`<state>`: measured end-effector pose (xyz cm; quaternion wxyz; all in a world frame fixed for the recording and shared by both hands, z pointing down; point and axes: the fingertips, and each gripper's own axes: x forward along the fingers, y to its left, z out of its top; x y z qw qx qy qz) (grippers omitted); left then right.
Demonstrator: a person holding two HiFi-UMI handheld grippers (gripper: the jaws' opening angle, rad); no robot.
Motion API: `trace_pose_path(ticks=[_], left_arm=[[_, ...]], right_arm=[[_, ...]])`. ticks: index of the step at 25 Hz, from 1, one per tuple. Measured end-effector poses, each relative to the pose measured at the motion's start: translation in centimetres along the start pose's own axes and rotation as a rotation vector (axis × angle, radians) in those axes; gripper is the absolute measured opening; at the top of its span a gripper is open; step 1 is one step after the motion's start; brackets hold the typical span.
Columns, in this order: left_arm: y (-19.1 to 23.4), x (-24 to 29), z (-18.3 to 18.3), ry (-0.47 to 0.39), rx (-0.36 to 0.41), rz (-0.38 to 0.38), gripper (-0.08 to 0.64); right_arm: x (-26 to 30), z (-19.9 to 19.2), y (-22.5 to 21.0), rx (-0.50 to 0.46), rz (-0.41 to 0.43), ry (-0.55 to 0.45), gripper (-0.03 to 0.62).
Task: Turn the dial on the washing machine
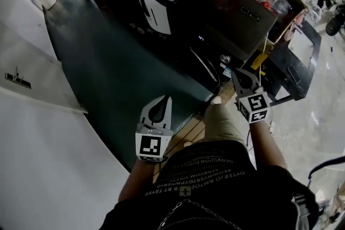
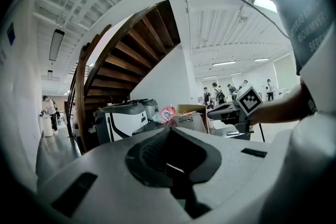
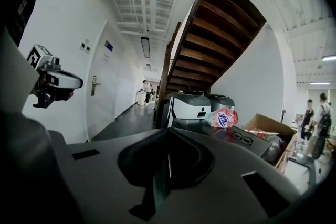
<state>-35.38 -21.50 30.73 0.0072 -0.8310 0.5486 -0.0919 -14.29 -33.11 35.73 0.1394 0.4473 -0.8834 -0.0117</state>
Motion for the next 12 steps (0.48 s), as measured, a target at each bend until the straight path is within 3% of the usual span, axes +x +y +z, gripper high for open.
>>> trace_pose_path(ticks=[12], left_arm=[[-2.2,5.3,-1.7,-0.002,-0.024,-0.093,0.006]], right_arm=[[2.9,-2.3,-2.4,0.001,-0.003,0.055,-0.003]])
